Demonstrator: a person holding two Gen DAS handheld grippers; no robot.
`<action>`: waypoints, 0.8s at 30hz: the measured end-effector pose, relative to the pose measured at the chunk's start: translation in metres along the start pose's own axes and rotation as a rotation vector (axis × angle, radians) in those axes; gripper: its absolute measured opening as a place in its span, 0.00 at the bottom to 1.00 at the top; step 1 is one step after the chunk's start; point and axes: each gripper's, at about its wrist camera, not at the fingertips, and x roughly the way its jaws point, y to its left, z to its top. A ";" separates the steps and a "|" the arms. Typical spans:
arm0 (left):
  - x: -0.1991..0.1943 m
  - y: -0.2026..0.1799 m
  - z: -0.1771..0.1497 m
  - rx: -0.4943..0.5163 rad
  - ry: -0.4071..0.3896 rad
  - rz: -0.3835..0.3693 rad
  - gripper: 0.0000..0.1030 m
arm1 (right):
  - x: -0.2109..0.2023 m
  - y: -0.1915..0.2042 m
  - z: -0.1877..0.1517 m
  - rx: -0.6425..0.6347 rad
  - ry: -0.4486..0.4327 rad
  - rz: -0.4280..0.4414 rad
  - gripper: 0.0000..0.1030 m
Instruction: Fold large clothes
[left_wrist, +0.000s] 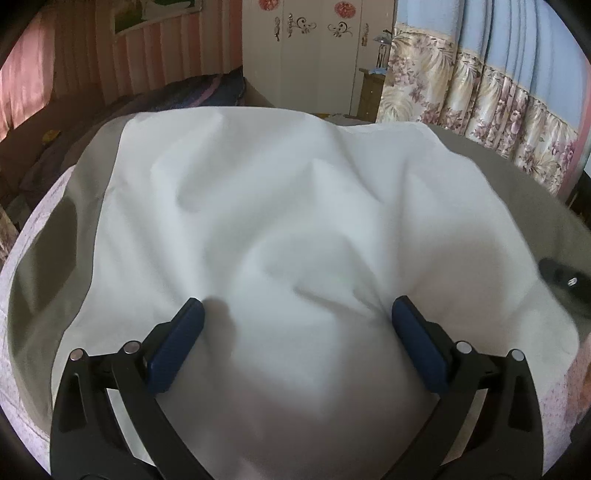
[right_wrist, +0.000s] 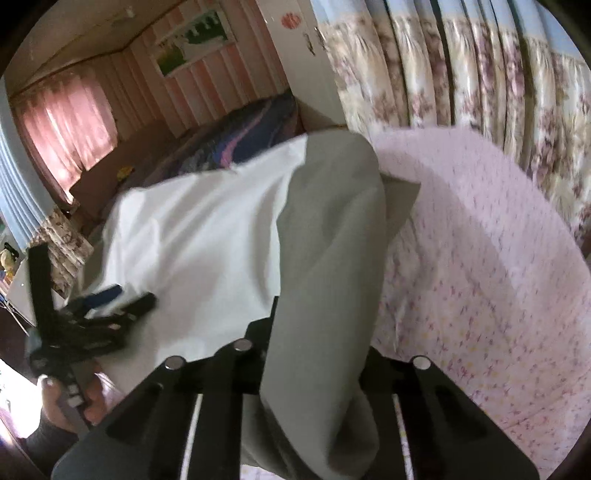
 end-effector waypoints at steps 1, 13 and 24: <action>0.001 0.000 0.000 0.000 0.002 0.001 0.97 | -0.003 0.004 0.002 -0.006 -0.005 0.001 0.13; 0.002 -0.001 0.002 0.010 0.004 -0.001 0.97 | 0.017 -0.022 -0.006 0.075 0.081 -0.014 0.32; -0.031 -0.001 -0.002 -0.016 -0.009 -0.081 0.96 | 0.007 -0.047 -0.032 0.136 0.104 0.012 0.63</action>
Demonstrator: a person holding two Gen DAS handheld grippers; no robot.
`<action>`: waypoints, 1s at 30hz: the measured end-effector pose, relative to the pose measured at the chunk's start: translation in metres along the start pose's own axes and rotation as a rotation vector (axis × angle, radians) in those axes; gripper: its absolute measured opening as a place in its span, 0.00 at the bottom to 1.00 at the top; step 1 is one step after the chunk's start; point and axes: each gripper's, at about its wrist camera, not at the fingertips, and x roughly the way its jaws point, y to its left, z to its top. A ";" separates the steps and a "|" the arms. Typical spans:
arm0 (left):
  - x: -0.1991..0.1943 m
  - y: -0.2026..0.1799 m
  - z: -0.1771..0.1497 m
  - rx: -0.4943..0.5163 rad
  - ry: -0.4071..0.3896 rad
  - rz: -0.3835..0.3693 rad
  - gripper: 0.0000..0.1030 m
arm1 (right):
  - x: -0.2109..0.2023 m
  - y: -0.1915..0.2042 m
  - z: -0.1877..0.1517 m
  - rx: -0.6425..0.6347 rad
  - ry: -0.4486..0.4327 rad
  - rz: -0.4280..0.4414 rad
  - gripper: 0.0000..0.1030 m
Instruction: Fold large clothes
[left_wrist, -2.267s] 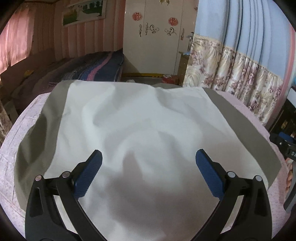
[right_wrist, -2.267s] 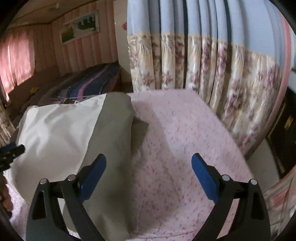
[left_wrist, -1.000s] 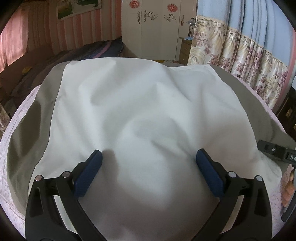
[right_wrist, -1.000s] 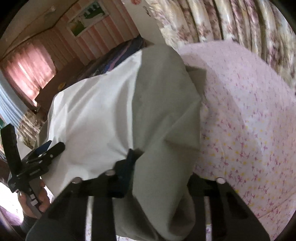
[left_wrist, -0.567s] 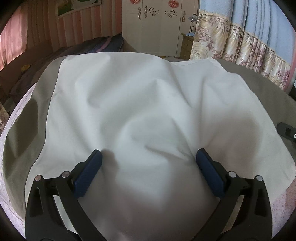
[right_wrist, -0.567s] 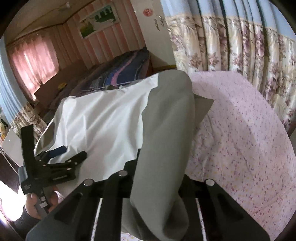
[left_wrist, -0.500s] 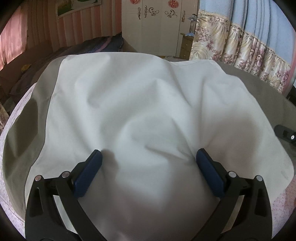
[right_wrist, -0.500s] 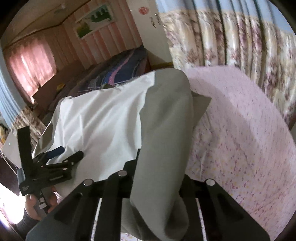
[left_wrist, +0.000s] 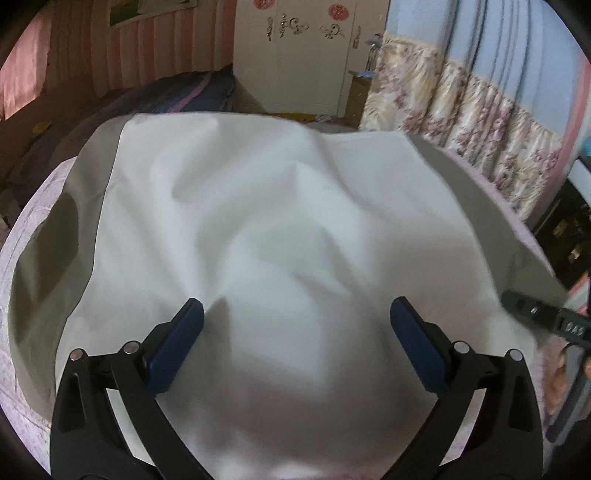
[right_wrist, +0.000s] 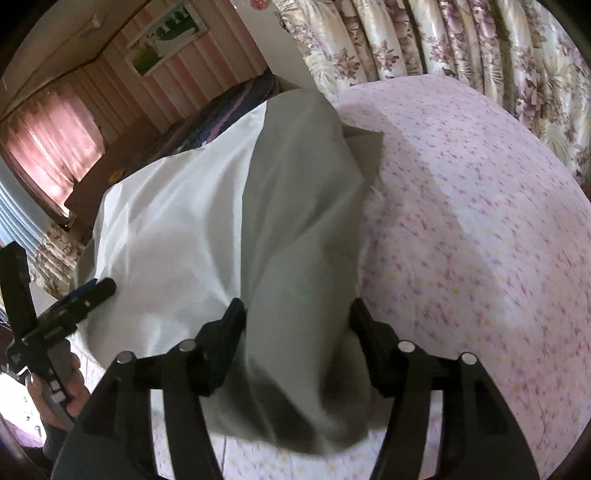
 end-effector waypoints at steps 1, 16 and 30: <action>-0.007 -0.002 0.000 0.003 -0.017 -0.007 0.96 | -0.004 -0.001 -0.003 0.002 -0.003 -0.007 0.70; 0.014 -0.017 -0.012 0.075 0.011 0.049 0.96 | 0.015 0.019 -0.003 0.027 -0.049 0.037 0.43; 0.029 -0.012 -0.009 0.067 0.036 0.026 0.96 | -0.025 0.083 0.017 -0.169 -0.171 -0.053 0.18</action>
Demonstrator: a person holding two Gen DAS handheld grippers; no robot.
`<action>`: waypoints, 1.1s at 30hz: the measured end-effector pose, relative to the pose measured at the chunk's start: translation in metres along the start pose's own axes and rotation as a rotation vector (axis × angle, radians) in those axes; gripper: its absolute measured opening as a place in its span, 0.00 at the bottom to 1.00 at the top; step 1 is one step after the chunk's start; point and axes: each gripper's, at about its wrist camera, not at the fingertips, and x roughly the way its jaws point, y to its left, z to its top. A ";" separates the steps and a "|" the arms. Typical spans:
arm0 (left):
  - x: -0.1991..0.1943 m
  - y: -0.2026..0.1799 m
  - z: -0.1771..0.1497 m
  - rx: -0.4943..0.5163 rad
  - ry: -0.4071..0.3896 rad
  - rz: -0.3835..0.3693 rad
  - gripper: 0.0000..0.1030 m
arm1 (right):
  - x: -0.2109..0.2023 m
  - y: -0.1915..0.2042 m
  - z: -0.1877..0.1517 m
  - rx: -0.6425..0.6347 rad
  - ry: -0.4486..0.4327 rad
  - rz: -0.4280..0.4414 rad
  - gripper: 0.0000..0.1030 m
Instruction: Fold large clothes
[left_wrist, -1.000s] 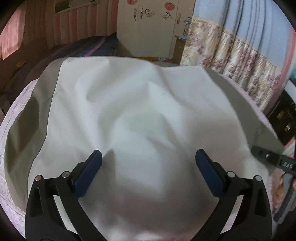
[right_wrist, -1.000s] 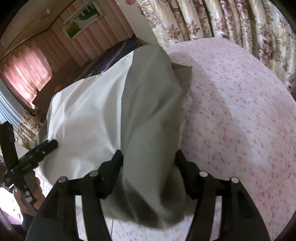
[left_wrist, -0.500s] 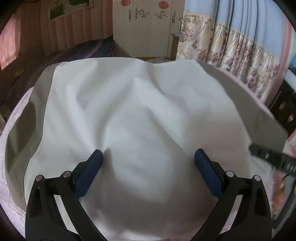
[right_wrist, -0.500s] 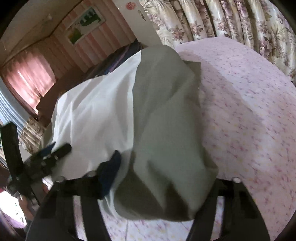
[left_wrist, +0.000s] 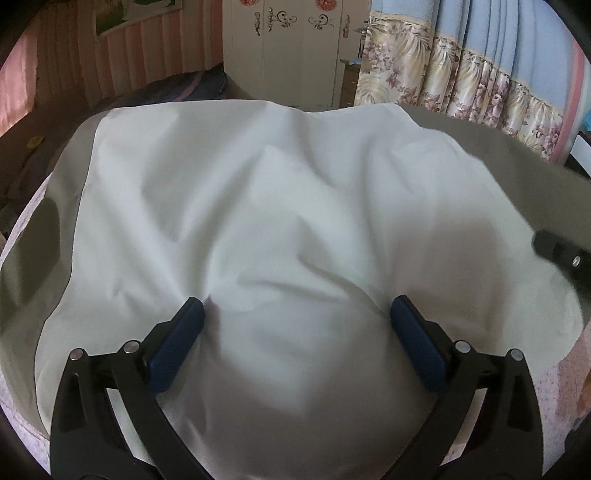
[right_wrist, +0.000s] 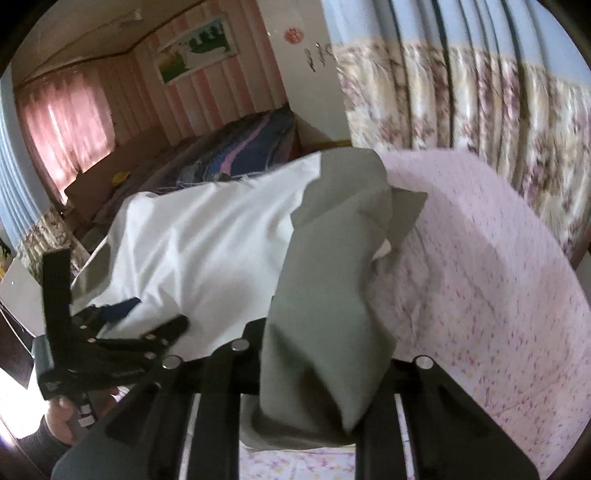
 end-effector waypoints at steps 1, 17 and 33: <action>-0.002 0.000 0.000 0.007 -0.001 0.002 0.93 | -0.002 0.002 0.000 -0.006 -0.003 0.007 0.18; -0.064 0.025 -0.013 -0.072 -0.077 -0.130 0.28 | -0.014 0.064 0.017 -0.122 -0.060 0.047 0.18; -0.055 0.037 -0.018 -0.124 -0.020 -0.235 0.28 | -0.001 -0.004 0.003 0.060 -0.026 0.001 0.18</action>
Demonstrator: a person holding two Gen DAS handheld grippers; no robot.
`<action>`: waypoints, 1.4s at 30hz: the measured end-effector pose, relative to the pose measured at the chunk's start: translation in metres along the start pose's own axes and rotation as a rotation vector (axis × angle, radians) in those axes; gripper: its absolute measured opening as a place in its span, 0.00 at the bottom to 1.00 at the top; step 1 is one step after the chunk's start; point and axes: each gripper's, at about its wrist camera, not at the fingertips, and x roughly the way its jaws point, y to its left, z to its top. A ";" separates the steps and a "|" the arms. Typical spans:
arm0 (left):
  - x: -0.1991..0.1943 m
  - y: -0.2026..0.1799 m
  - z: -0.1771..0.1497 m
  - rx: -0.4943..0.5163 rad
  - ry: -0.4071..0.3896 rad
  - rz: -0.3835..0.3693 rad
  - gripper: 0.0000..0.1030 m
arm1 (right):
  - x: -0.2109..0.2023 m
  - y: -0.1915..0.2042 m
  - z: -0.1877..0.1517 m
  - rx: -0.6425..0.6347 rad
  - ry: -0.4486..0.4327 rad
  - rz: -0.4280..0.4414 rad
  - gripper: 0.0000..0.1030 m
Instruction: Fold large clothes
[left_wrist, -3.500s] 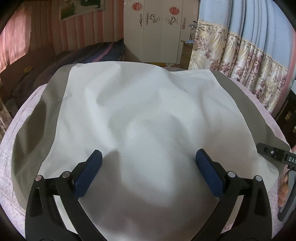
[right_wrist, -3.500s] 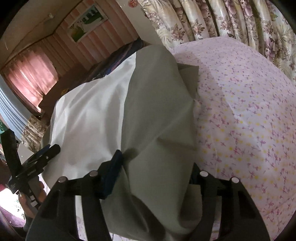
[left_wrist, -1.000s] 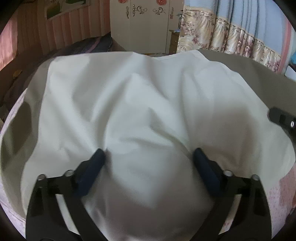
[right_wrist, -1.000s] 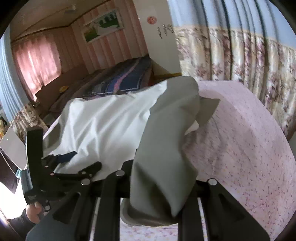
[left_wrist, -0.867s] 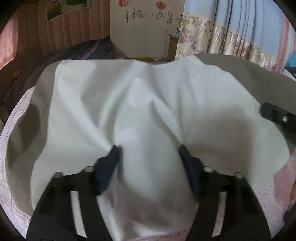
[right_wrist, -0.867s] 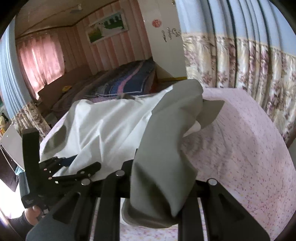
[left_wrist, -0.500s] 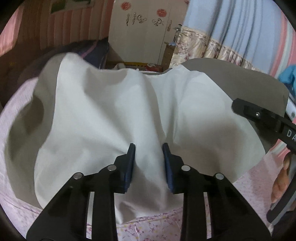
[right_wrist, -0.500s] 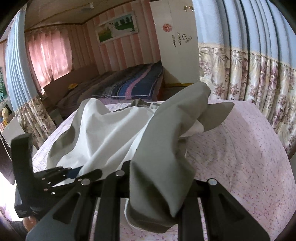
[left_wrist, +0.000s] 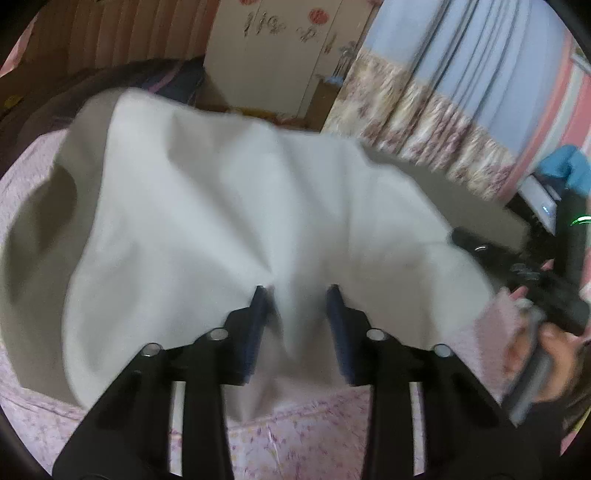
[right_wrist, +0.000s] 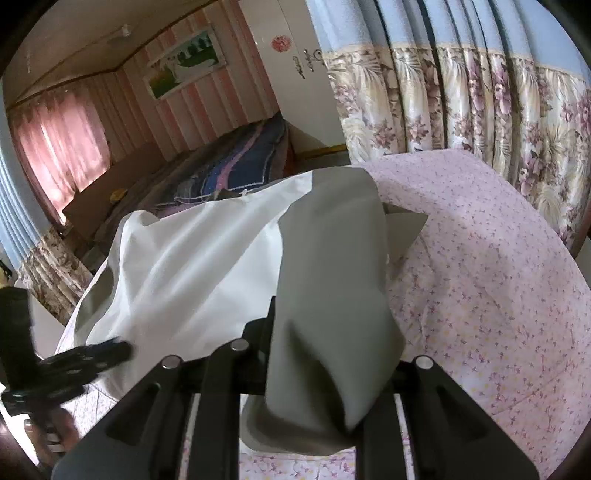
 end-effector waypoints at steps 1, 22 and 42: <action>0.007 0.002 0.001 -0.010 -0.003 0.006 0.24 | -0.001 0.003 0.000 -0.012 -0.003 0.004 0.18; 0.015 0.092 0.020 -0.178 0.116 -0.166 0.04 | -0.016 0.216 0.021 -0.385 -0.006 0.197 0.17; -0.087 0.269 -0.031 -0.165 0.031 0.166 0.05 | 0.109 0.394 -0.121 -0.897 0.298 0.082 0.22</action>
